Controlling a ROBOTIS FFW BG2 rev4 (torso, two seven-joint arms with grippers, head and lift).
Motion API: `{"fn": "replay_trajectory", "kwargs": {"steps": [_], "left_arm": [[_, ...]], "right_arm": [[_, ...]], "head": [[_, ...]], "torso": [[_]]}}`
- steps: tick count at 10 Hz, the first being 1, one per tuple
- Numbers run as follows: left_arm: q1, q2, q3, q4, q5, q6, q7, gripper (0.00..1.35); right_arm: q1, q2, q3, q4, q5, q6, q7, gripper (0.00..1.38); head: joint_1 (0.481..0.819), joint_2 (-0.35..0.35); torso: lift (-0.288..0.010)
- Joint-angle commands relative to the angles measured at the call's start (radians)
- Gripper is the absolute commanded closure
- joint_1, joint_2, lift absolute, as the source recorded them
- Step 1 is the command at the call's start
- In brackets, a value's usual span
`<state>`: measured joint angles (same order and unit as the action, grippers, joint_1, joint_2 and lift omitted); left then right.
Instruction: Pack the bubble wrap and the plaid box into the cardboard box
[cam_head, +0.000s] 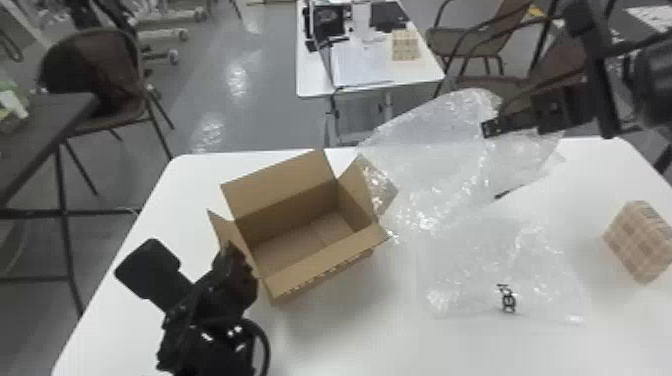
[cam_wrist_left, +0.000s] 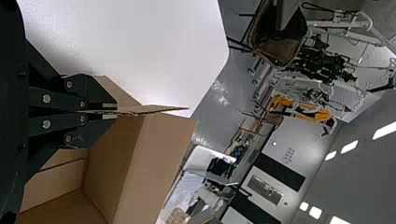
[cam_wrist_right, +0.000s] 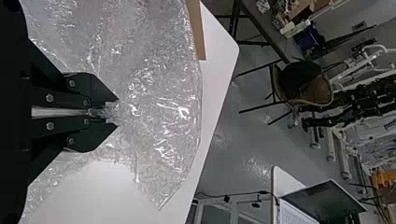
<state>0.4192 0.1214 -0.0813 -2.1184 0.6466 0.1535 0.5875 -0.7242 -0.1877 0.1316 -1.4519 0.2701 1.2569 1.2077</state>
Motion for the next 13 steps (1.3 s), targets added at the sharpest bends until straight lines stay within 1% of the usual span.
{"fn": "replay_trajectory", "kwargs": {"steps": [1, 3, 4, 5, 6, 8, 10, 11, 12, 13], "left_arm": [[0.001, 0.0, 0.001, 0.0, -0.001, -0.002, 0.0, 1.21], [0.001, 0.0, 0.0, 0.0, -0.001, 0.003, 0.0, 1.21], [0.001, 0.0, 0.0, 0.0, -0.001, 0.003, 0.002, 1.21], [0.0, 0.0, 0.0, 0.0, -0.002, 0.005, 0.002, 1.21], [0.0, -0.002, 0.0, 0.0, -0.002, 0.011, 0.002, 1.21], [-0.007, -0.002, 0.0, 0.0, -0.007, 0.024, 0.003, 1.21], [-0.013, -0.002, -0.002, 0.0, -0.008, 0.035, 0.003, 1.21], [-0.014, -0.003, -0.002, 0.003, -0.01, 0.038, 0.003, 1.21], [-0.013, -0.002, -0.002, 0.003, -0.008, 0.035, 0.003, 1.21], [-0.014, 0.0, -0.002, 0.003, -0.008, 0.037, 0.003, 1.21]], "right_arm": [[0.009, 0.001, -0.024, -0.01, -0.012, -0.001, -0.013, 1.11], [0.017, 0.005, -0.058, -0.015, -0.052, -0.021, -0.042, 1.11], [0.02, 0.017, -0.083, -0.008, -0.071, -0.034, -0.06, 1.11], [0.015, 0.024, -0.089, 0.01, -0.083, -0.048, -0.062, 1.11], [0.003, 0.03, -0.089, 0.039, -0.109, -0.062, -0.068, 1.11], [-0.044, 0.056, -0.066, 0.113, -0.14, -0.094, -0.083, 1.11], [-0.089, 0.102, -0.024, 0.211, -0.184, -0.14, -0.119, 1.11], [-0.118, 0.129, 0.003, 0.285, -0.203, -0.172, -0.132, 1.11], [-0.141, 0.169, 0.008, 0.354, -0.189, -0.206, -0.132, 1.11], [-0.159, 0.189, 0.019, 0.409, -0.19, -0.235, -0.132, 1.11]], "head": [[0.695, 0.128], [0.695, 0.121], [0.695, 0.119], [0.695, 0.118], [0.694, 0.121], [0.69, 0.129], [0.68, 0.156], [0.678, 0.165], [0.677, 0.188], [0.678, 0.21]], "torso": [[-0.102], [-0.102], [-0.102], [-0.102], [-0.102], [-0.102], [-0.102], [-0.102], [-0.102], [-0.102]]}}
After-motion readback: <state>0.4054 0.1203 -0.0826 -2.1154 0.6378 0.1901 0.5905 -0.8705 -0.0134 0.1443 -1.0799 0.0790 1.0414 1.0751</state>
